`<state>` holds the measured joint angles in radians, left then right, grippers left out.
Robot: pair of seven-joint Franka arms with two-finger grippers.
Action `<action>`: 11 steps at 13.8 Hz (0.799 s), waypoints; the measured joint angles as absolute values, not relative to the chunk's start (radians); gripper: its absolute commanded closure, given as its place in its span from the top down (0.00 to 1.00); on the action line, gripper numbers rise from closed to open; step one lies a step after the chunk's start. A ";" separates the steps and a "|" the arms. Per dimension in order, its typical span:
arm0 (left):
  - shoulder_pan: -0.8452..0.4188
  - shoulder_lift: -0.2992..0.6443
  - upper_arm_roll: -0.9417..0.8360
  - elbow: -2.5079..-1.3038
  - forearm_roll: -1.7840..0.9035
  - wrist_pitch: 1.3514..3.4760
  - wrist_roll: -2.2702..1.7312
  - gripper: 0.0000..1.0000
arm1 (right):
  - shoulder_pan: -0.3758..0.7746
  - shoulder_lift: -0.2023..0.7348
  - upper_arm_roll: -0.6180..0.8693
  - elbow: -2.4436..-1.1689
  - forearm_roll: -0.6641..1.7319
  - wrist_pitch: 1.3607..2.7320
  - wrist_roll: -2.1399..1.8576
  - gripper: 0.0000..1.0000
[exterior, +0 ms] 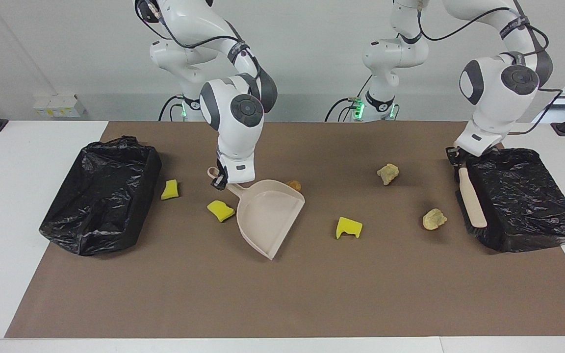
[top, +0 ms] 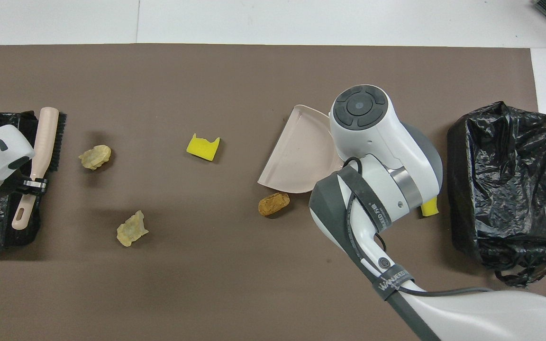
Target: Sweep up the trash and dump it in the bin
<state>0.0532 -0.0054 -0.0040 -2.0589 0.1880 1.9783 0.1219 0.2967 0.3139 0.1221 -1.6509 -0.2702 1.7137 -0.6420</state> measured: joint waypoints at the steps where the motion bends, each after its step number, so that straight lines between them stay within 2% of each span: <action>1: 0.056 0.021 -0.005 -2.059 0.189 1.990 0.119 0.00 | 0.287 0.312 0.122 -1.651 -0.288 1.708 -0.693 0.00; 4: 0.057 0.063 -0.008 -2.070 0.189 1.998 0.101 0.00 | 0.273 0.307 0.122 -1.653 -0.368 1.679 -0.804 0.00; 11: 0.028 0.062 -0.032 -2.133 0.190 2.002 0.035 0.00 | 0.281 0.244 0.126 -1.730 -0.449 1.656 -0.899 0.00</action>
